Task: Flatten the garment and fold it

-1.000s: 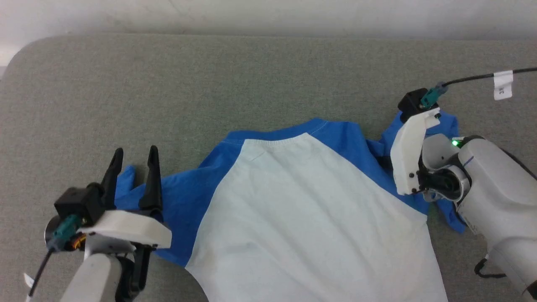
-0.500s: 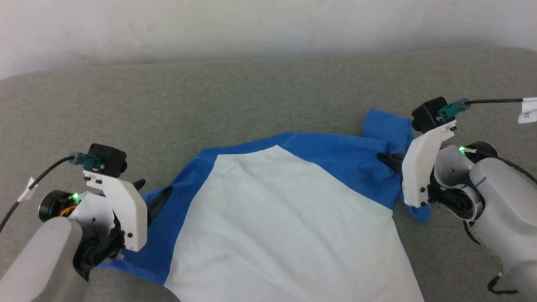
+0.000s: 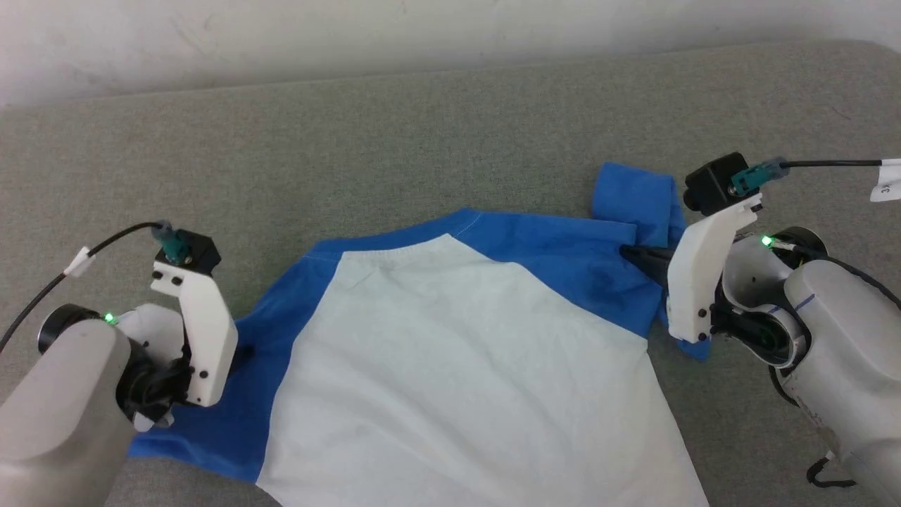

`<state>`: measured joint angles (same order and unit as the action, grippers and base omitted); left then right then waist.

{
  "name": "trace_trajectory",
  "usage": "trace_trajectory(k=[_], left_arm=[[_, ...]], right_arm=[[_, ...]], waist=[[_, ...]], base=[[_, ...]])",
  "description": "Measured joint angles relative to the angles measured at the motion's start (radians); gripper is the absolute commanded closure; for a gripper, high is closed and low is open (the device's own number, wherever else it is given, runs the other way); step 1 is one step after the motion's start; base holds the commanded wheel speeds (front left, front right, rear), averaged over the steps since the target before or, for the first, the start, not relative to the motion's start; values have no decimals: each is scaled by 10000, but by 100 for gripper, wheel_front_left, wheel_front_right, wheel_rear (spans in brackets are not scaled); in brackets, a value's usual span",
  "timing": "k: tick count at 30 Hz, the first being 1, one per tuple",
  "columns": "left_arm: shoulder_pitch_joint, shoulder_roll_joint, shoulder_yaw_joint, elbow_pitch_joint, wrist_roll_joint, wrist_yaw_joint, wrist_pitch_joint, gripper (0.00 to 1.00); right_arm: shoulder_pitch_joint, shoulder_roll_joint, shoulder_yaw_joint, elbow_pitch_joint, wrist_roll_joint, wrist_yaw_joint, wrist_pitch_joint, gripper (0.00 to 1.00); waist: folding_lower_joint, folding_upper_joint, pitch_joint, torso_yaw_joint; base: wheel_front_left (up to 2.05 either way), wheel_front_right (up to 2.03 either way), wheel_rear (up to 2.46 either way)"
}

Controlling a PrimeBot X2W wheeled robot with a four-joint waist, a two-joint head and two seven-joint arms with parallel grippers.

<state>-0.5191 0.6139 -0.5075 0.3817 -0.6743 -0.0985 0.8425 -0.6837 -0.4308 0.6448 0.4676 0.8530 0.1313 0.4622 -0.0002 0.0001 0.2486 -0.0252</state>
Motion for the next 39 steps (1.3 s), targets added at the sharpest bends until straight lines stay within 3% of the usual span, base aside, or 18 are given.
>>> trace_trajectory(k=[1,2,3,8,13,20,29,39], left_arm=[[-95,-25,-56,15,2,69,215,56],[-191,-67,-98,48,2,150,426,88],[-262,-90,-109,67,2,232,598,100],[-237,-73,-150,15,180,506,443,100],[-95,50,290,-422,339,957,-685,100],[-935,163,1168,-1197,548,1281,-2399,100],[-3776,-466,1682,-61,1012,1432,-4443,100],[-7976,-573,1893,1864,2115,1066,-7204,100]], right_arm=[[0,4,-19,-29,-4,2,-27,100],[-1,10,-31,-46,-10,0,-56,100],[-1,17,-42,-73,-23,0,-82,100],[-4,-46,-176,-245,-192,2,-591,100],[-48,-138,-686,-190,-719,6,-1661,100],[-734,-213,-1597,50,-1570,17,-2115,100],[-3446,-2,-2483,815,-2391,27,-2006,100],[-7371,437,-2823,2006,-3386,31,-3931,100]], waist=[[0,0,29,6],[0,0,49,11],[1,0,50,14],[3,0,-140,47],[5,0,-568,126],[2,0,-1238,215],[3,0,-884,167],[5,0,682,-206]], base=[[0,0,0],[0,0,0],[0,0,0],[0,0,0],[0,0,0],[0,0,0],[0,0,0],[0,0,0]])
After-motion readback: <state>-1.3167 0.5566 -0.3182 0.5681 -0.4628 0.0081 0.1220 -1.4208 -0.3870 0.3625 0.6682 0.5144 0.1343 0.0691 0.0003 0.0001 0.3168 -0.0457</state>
